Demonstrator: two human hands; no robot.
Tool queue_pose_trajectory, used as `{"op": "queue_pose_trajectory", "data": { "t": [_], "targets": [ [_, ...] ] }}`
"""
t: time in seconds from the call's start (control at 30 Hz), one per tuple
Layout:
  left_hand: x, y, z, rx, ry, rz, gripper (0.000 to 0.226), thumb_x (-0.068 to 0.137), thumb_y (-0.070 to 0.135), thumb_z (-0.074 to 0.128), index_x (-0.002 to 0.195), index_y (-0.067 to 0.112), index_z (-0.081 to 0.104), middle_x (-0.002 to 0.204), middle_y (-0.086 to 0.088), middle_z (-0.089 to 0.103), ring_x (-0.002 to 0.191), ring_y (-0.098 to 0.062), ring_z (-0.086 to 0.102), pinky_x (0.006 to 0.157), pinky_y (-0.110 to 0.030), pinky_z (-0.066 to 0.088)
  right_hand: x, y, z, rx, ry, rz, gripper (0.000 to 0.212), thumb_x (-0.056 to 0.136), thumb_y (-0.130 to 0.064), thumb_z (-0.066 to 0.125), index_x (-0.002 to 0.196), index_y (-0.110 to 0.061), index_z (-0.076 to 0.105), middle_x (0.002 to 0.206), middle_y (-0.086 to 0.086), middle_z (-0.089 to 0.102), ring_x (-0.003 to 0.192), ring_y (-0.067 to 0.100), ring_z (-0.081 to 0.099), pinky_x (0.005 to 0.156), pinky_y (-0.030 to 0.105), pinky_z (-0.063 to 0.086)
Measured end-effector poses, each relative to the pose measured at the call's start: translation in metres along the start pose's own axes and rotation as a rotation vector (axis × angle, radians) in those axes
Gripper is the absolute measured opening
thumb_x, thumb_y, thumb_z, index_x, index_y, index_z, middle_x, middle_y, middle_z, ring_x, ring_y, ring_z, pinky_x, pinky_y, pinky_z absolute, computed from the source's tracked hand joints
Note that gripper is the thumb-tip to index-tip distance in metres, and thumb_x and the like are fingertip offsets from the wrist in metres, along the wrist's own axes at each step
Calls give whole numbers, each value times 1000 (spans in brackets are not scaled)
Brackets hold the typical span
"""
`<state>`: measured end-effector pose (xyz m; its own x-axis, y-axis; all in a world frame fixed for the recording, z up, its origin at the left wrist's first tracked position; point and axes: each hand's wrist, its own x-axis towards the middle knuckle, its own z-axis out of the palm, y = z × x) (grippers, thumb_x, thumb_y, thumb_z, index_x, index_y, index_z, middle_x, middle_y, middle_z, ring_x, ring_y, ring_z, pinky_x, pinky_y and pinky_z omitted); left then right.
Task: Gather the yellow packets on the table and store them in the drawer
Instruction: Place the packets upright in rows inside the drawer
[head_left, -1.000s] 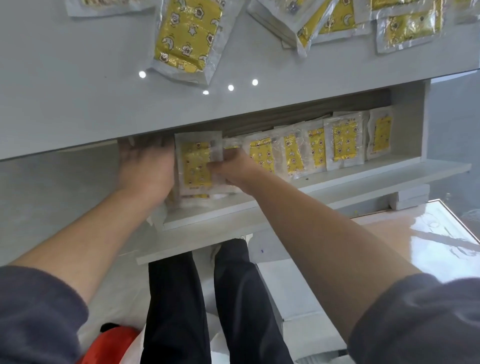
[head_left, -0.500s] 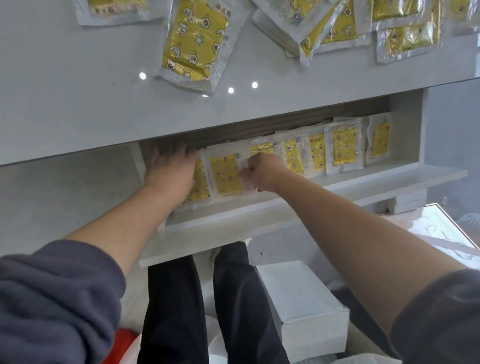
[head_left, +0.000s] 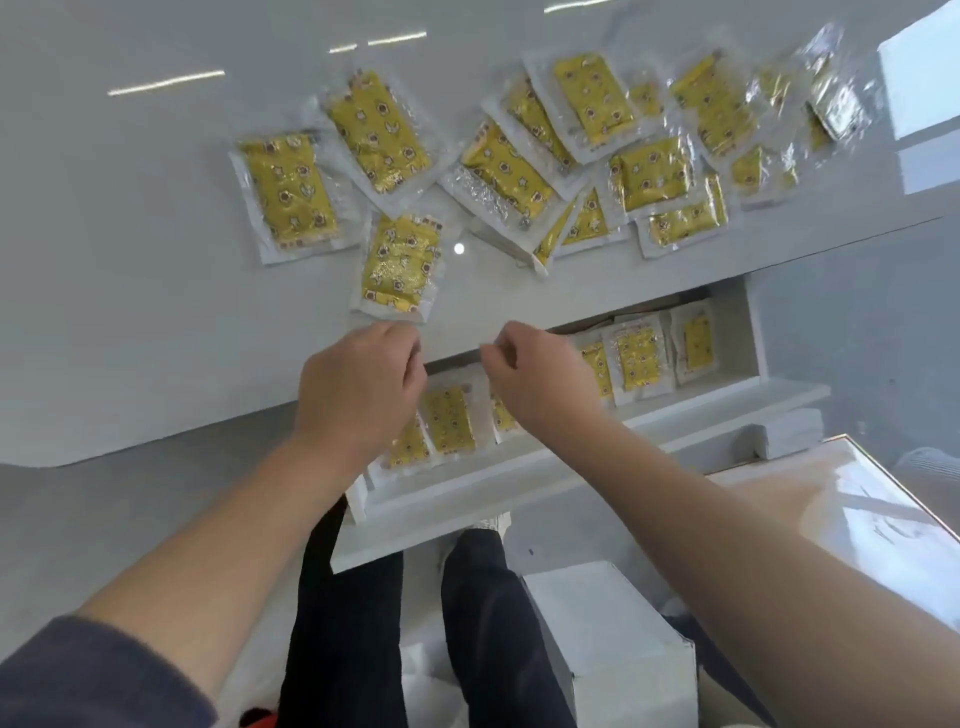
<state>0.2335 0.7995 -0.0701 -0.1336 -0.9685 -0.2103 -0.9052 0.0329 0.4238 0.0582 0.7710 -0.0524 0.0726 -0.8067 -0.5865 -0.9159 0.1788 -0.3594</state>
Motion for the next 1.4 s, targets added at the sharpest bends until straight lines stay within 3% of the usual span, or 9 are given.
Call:
{"op": "queue_pose_trajectory", "data": {
  "t": [0.1,0.2,0.4,0.53,0.63,0.73,0.9,1.1,1.4],
  "targets": [
    [42,-17,-21,38,74,11,14,87,13,56,100,8,61,94,-8,58,83,-26,55,59,-35,45,19,-33,-14,272,19,113,18,94,-35,53,99,-18,55,83,-5,60,71,14,58,60,28,47],
    [88,-47,-37,211,1,-126,43,85,22,61,123,6,49,124,-19,48,112,-38,46,81,-50,43,46,-65,-10,499,22,360,51,88,-44,62,126,-17,41,105,0,60,84,18,61,76,39,53],
    [137,-81,-63,311,-236,-344,102,62,55,81,137,8,29,134,-20,37,122,-38,38,88,-51,42,79,-118,17,218,147,630,77,79,-49,67,138,-19,27,129,4,50,120,27,48,94,44,30],
    [146,-95,-73,67,-298,-394,73,69,31,85,121,2,43,119,-20,52,112,-40,51,82,-47,44,85,-121,18,451,95,787,52,78,-43,75,110,-18,43,98,0,62,94,25,61,90,40,37],
    [149,-106,-90,29,-431,-279,35,76,26,78,86,4,53,84,-12,56,89,-35,56,66,-35,38,74,-113,9,614,13,725,33,83,-31,72,73,-15,45,69,0,47,61,17,47,56,28,40],
    [156,-103,-113,-32,-500,-136,36,77,32,77,73,3,56,78,-10,53,77,-28,51,63,-34,38,60,-101,-1,615,-8,619,23,85,-29,69,88,-9,58,82,7,59,69,20,53,60,32,45],
    [194,-75,-113,-213,-349,-157,31,78,32,75,94,8,64,131,-13,45,122,-29,44,93,-35,39,40,-76,-20,717,-48,587,18,86,-29,70,97,-16,64,93,2,69,86,21,66,80,39,56],
    [217,-55,-71,-235,-305,-372,37,80,28,69,65,13,39,86,-8,48,103,-33,54,67,-31,33,43,-57,-20,841,-13,562,15,86,-23,71,100,-24,65,96,-5,72,90,16,69,87,43,56],
    [156,-38,-71,-441,-314,-223,24,85,25,67,87,8,50,80,-4,53,71,-21,49,62,-34,39,12,21,-33,478,-317,512,31,86,-26,69,90,3,58,82,14,60,72,21,57,68,34,50]
  ]
}}
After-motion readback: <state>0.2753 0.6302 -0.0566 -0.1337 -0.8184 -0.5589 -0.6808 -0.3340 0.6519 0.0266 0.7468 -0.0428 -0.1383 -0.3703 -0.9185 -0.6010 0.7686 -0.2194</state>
